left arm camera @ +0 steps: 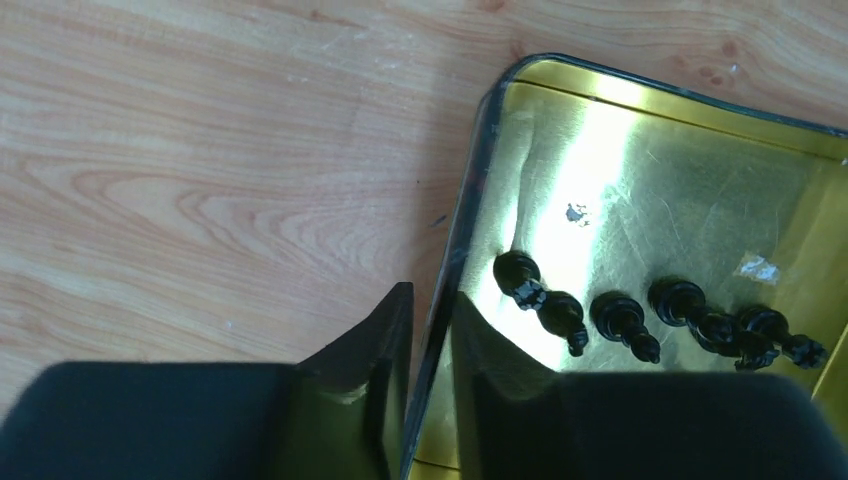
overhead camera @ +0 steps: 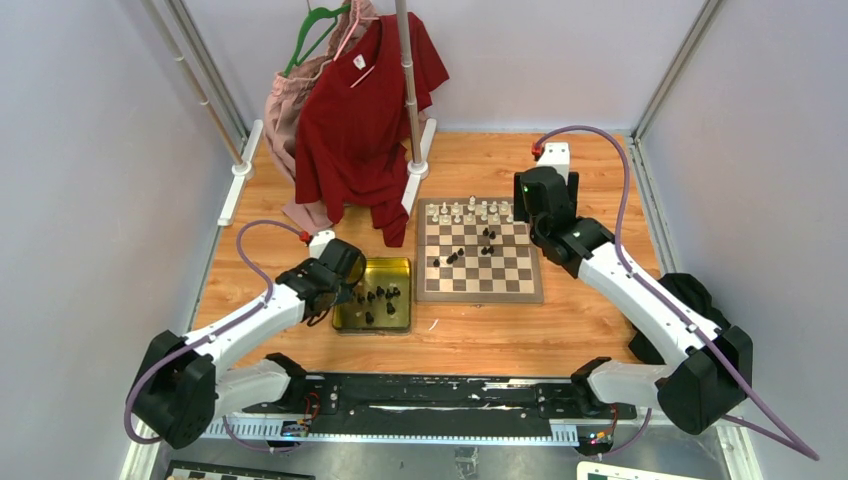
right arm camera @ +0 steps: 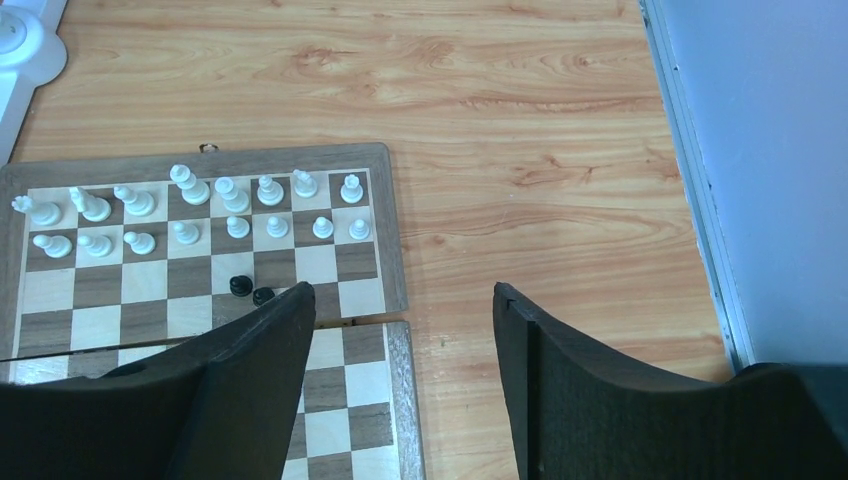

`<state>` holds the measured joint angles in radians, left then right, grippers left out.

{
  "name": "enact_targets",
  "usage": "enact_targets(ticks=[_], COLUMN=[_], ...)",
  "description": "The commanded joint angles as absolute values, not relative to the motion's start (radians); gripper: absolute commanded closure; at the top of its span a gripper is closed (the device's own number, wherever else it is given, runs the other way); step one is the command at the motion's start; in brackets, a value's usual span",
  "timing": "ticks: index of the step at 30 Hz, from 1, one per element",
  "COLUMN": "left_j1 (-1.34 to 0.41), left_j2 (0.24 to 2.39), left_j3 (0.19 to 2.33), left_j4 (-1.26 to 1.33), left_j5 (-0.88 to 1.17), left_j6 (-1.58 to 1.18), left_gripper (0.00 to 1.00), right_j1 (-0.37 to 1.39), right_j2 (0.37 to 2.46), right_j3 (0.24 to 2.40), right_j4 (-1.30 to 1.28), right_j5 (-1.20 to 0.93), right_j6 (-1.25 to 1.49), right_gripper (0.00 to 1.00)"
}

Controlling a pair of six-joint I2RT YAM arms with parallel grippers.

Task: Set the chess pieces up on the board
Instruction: Pick up the storage box at the center of the board.

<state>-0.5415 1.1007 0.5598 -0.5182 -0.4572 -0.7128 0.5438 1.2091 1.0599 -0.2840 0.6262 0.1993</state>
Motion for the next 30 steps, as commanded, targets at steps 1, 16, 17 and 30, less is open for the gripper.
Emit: enact_targets(ticks=[1,16,17,30], left_j1=[-0.549,-0.549,-0.549,-0.55], left_j2=[1.117,1.068,1.053,0.952], left_j3=[0.563,0.581,0.588,0.821], left_j4=[-0.49,-0.581,-0.6,-0.723], left_j5=[-0.503,-0.54,-0.547,-0.45], left_j6=[-0.718,-0.74,-0.74,-0.661], left_gripper=[0.8,1.0,1.0,1.0], right_j1=[0.555,0.554,0.555,0.459], right_j2=[1.199,1.188,1.185,1.163], right_j3=[1.041,1.039,1.039,1.129], right_j4=[-0.257,-0.248,-0.248,-0.296], right_j5=[0.618,0.63,0.629,0.699], right_j6=[0.181,0.186,0.183,0.168], right_gripper=[0.33,0.51,0.51,0.49])
